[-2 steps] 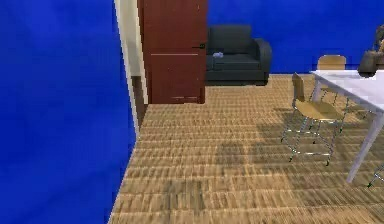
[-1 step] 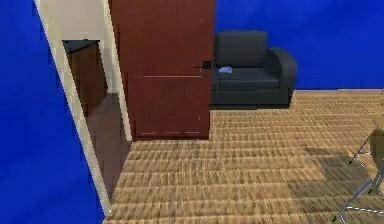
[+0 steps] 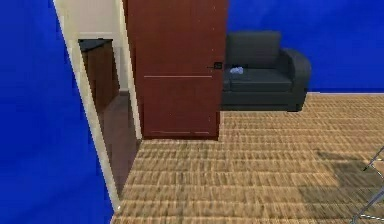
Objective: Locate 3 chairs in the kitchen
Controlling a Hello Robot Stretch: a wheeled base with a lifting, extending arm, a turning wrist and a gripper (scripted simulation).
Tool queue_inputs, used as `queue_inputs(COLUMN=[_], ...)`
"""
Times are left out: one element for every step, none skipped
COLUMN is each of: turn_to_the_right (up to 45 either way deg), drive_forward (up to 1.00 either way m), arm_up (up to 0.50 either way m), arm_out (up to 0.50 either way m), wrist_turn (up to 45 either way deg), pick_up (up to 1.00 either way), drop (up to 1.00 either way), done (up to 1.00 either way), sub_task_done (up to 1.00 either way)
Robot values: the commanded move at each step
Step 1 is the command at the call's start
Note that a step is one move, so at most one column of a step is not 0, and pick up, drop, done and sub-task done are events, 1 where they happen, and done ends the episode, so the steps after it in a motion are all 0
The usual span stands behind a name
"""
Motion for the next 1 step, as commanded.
queue_inputs(turn_to_the_right=[0.0], drive_forward=[0.90], arm_up=[0.00], arm_out=[0.00], wrist_turn=[0.0], pick_up=[0.00], drop=[0.00], done=[0.00], sub_task_done=[0.00])
